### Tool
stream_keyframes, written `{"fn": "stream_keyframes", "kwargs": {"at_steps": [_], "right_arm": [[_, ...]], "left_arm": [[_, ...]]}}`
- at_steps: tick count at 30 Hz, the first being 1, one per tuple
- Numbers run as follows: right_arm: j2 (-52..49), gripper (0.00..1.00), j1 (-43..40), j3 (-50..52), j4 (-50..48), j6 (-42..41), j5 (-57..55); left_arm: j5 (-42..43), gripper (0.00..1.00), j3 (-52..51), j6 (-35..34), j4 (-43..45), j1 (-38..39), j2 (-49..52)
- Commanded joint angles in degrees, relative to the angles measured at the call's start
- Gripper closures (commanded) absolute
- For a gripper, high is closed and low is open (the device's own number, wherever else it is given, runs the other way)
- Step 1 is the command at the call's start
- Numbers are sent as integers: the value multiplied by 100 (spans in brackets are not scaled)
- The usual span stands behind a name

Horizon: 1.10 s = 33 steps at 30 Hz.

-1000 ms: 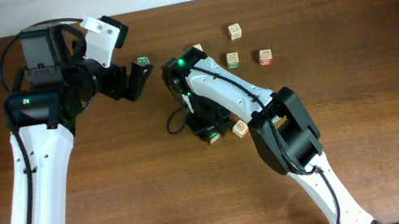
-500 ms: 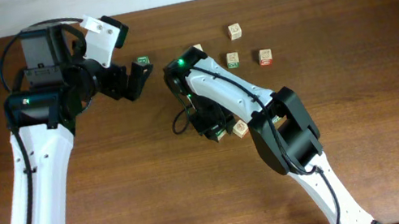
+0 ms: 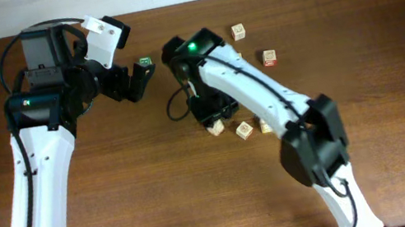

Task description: Rotate 4 blocks

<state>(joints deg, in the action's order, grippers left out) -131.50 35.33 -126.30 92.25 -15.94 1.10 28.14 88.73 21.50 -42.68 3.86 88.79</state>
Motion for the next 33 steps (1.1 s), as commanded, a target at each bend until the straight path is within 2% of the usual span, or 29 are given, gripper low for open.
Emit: {"fn": "stream_keyframes", "kwargs": {"at_steps": [1,5,7,9,13,16,25,29,30,33], "right_arm": [[138,57,-13,164,22,44,11],[138,58,-13,885,-431,-225,146],[138,61,-28,1272,-708,-299,192],[140,68,-48,1349,-765,-302,234],[393,69,-48,1346,-964,-372,229],[901,78,-48,1349,-1333,-455,201],[1976,78,-48,1414,-1204,-564,-96],[2420,81,-55,1871,-1290,-876,-337],[2546,84,-52,2031,-1388,-953,-356],[3045,86,-52,2682,-1915,-1167,-354]], "left_arm": [[98,1,122,50,13,2,35],[98,1,122,50,13,2,35],[98,1,122,50,13,2,35],[98,1,122,50,13,2,35],[98,1,122,50,13,2,35],[98,1,122,50,13,2,35],[98,1,122,50,13,2,35],[98,1,122,50,13,2,35],[98,1,122,50,13,2,35],[98,1,120,50,13,2,35]]}}
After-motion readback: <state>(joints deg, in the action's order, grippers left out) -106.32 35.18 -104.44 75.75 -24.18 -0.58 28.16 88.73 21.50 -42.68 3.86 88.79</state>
